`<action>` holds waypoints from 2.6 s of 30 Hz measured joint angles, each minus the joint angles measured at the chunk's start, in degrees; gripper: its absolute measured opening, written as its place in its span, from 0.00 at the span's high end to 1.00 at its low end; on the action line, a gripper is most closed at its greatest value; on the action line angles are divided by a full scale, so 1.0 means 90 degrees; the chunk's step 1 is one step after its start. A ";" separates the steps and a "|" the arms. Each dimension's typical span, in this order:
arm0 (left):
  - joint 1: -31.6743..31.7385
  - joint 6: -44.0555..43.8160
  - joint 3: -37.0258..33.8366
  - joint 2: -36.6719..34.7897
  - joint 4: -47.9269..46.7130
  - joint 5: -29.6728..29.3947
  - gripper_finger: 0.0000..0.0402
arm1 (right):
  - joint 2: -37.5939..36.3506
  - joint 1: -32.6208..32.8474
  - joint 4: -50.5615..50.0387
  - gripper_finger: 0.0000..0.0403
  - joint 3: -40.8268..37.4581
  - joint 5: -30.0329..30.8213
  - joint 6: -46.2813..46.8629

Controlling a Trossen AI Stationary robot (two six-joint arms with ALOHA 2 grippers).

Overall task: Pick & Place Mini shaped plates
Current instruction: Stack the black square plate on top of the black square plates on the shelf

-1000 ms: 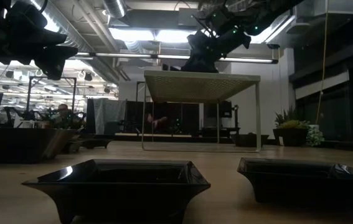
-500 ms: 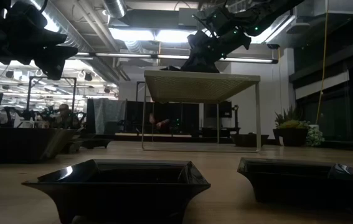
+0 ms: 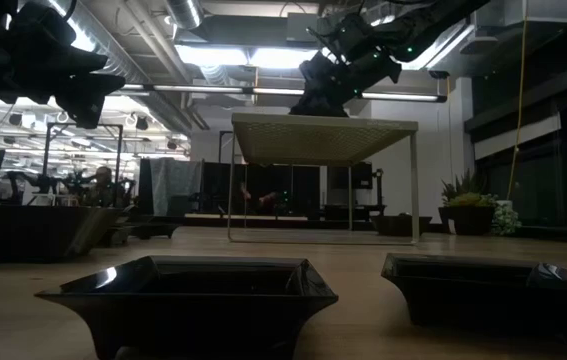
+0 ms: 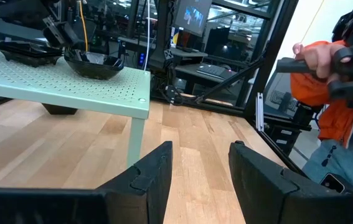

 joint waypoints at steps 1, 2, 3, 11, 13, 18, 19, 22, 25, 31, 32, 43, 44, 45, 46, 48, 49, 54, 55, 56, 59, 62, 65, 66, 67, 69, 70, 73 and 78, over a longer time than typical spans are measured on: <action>0.0002 0.0000 0.0000 0.0000 0.0000 -0.0002 0.62 | -0.0028 0.0000 -0.0003 0.91 -0.0002 0.0015 0.0073; 0.0002 0.0000 -0.0002 0.0000 -0.0002 0.0000 0.62 | -0.0066 0.0000 0.0003 0.91 -0.0002 0.0045 0.0110; 0.0002 0.0000 -0.0001 0.0000 0.0000 -0.0001 0.62 | -0.0130 0.0000 0.0001 0.91 -0.0002 0.0075 0.0159; 0.0002 0.0000 -0.0002 -0.0002 0.0000 -0.0002 0.62 | -0.0739 0.0023 -0.0894 0.91 0.0000 0.0564 0.0868; 0.0002 0.0000 0.0000 -0.0001 0.0000 -0.0001 0.62 | -0.0922 0.0063 -0.1374 0.91 0.0000 0.0561 0.1122; 0.0002 0.0000 -0.0001 0.0000 0.0000 0.0000 0.62 | -0.1295 0.0132 -0.2556 0.91 0.0000 0.0555 0.1797; 0.0002 0.0000 0.0000 0.0000 0.0000 0.0000 0.62 | -0.1362 0.0145 -0.2753 0.91 0.0000 0.0563 0.1913; 0.0002 0.0000 -0.0002 -0.0002 0.0000 0.0000 0.62 | -0.1517 0.0165 -0.3341 0.91 0.0000 0.0628 0.2280; 0.0002 0.0000 -0.0002 -0.0001 0.0000 -0.0001 0.62 | -0.1665 0.0232 -0.3925 0.91 0.0000 0.0951 0.2707; 0.0000 0.0000 0.0000 -0.0002 0.0000 -0.0002 0.62 | -0.1967 0.0407 -0.5196 0.91 0.0000 0.1428 0.3230; 0.0000 0.0000 -0.0002 -0.0002 0.0000 0.0000 0.62 | -0.2018 0.0452 -0.5338 0.91 0.0000 0.1420 0.3310; 0.0002 0.0000 -0.0002 -0.0001 0.0000 -0.0001 0.62 | -0.3296 0.1012 -0.4666 0.91 -0.2220 0.1620 0.4188; 0.0001 0.0000 0.0000 -0.0001 0.0000 0.0000 0.62 | -0.3408 0.1108 -0.4475 0.91 -0.2440 0.1704 0.4403; 0.0002 0.0000 0.0000 -0.0002 0.0000 -0.0001 0.62 | -0.3517 0.1193 -0.4339 0.91 -0.2651 0.1763 0.4609; 0.0000 0.0000 -0.0001 0.0000 0.0000 0.0000 0.62 | -0.3619 0.1288 -0.4216 0.91 -0.2842 0.1823 0.4804; 0.0002 0.0000 0.0000 0.0000 0.0000 -0.0002 0.62 | -0.3767 0.1486 -0.4036 0.91 -0.3146 0.1853 0.5199; 0.0002 0.0000 -0.0001 0.0000 0.0000 -0.0001 0.62 | -0.3819 0.1576 -0.3966 0.91 -0.3273 0.1851 0.5412; 0.0001 0.0000 0.0000 -0.0002 0.0000 -0.0001 0.62 | -0.4080 0.2135 -0.3783 0.91 -0.3760 0.1832 0.6722; 0.0002 0.0000 -0.0001 0.0000 0.0000 0.0000 0.62 | -0.4120 0.2251 -0.3795 0.91 -0.3808 0.1832 0.6985; 0.0002 0.0000 0.0000 -0.0002 0.0000 -0.0002 0.62 | -0.4157 0.2352 -0.3788 0.91 -0.3850 0.1830 0.7234; 0.0002 0.0000 0.0000 -0.0002 0.0000 0.0000 0.62 | -0.4265 0.2600 -0.3652 0.91 -0.3982 0.1824 0.7956; 0.0001 0.0000 -0.0002 -0.0002 0.0000 -0.0002 0.62 | -0.4340 0.2894 -0.3152 0.91 -0.4194 0.1842 0.8735; 0.0002 0.0000 -0.0001 0.0000 0.0000 0.0000 0.62 | -0.4341 0.3401 -0.2691 0.91 -0.4335 0.1837 0.9183; 0.0002 0.0000 -0.0002 0.0000 0.0000 -0.0002 0.62 | -0.4316 0.3635 -0.2600 0.91 -0.4365 0.1826 0.9301; 0.0001 0.0000 -0.0002 -0.0002 0.0000 0.0000 0.62 | -0.4279 0.3900 -0.2531 0.91 -0.4371 0.1831 0.9420; 0.0002 0.0000 -0.0002 0.0000 -0.0002 -0.0002 0.62 | -0.4172 0.4501 -0.2389 0.91 -0.4371 0.1846 0.9591; 0.0002 0.0000 0.0000 -0.0002 0.0000 0.0000 0.62 | -0.4123 0.4809 -0.2348 0.91 -0.4371 0.1832 0.9634; 0.0001 0.0000 -0.0001 0.0000 0.0000 0.0000 0.62 | -0.3903 0.5662 -0.2160 0.91 -0.4371 0.1828 0.9834; 0.0002 0.0000 -0.0002 -0.0002 0.0000 -0.0002 0.62 | -0.3311 0.6752 -0.1417 0.90 -0.4354 0.1757 1.0055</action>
